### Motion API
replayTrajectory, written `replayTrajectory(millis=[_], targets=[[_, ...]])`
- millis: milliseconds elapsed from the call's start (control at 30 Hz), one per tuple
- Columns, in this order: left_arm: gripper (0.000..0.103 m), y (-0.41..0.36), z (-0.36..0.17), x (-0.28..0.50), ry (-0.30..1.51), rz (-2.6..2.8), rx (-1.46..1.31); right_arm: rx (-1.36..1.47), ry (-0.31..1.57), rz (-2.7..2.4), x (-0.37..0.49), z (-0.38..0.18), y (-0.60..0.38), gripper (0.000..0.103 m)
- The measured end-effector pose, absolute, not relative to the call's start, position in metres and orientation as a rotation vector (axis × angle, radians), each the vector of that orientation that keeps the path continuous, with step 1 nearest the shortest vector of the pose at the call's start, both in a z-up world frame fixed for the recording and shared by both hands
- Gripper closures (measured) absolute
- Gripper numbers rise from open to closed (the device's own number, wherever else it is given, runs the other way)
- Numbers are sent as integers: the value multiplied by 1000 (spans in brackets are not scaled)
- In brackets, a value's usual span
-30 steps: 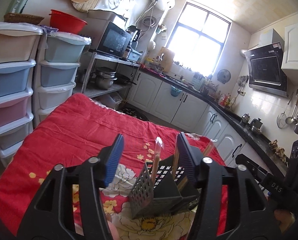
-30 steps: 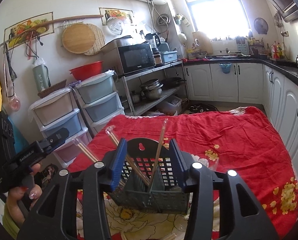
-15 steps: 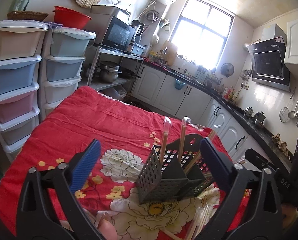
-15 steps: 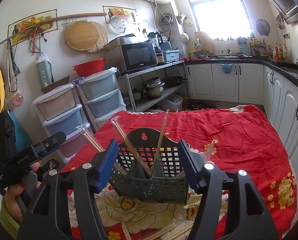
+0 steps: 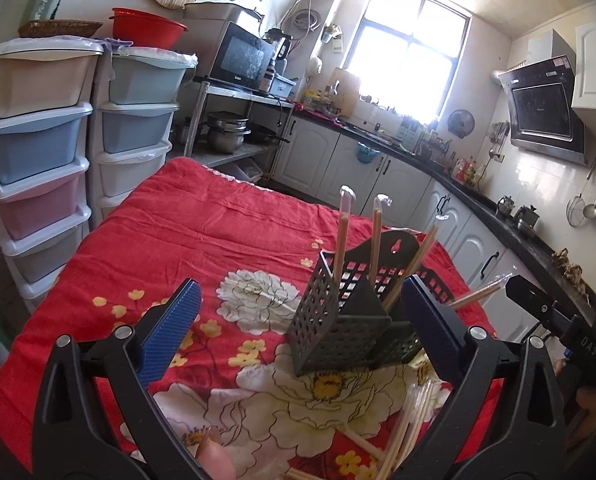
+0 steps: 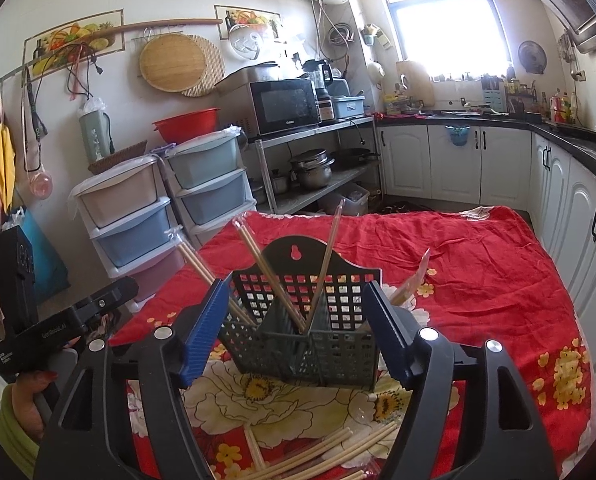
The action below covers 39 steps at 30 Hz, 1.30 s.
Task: Organize utensils
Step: 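Withdraw both open tools from the caddy toward the chopstick pile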
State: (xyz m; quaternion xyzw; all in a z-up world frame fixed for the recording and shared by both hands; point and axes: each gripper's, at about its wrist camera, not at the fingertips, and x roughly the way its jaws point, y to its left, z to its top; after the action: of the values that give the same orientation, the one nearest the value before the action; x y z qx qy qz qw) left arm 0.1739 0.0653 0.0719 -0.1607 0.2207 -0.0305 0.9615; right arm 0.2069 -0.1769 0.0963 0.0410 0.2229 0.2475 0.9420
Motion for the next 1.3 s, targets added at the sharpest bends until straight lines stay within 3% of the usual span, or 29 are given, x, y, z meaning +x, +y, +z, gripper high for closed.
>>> replayTrajectory(millis=[1300], targets=[[11, 55, 24, 132, 599, -38, -276, -25, 592, 579, 173, 54, -163, 34]])
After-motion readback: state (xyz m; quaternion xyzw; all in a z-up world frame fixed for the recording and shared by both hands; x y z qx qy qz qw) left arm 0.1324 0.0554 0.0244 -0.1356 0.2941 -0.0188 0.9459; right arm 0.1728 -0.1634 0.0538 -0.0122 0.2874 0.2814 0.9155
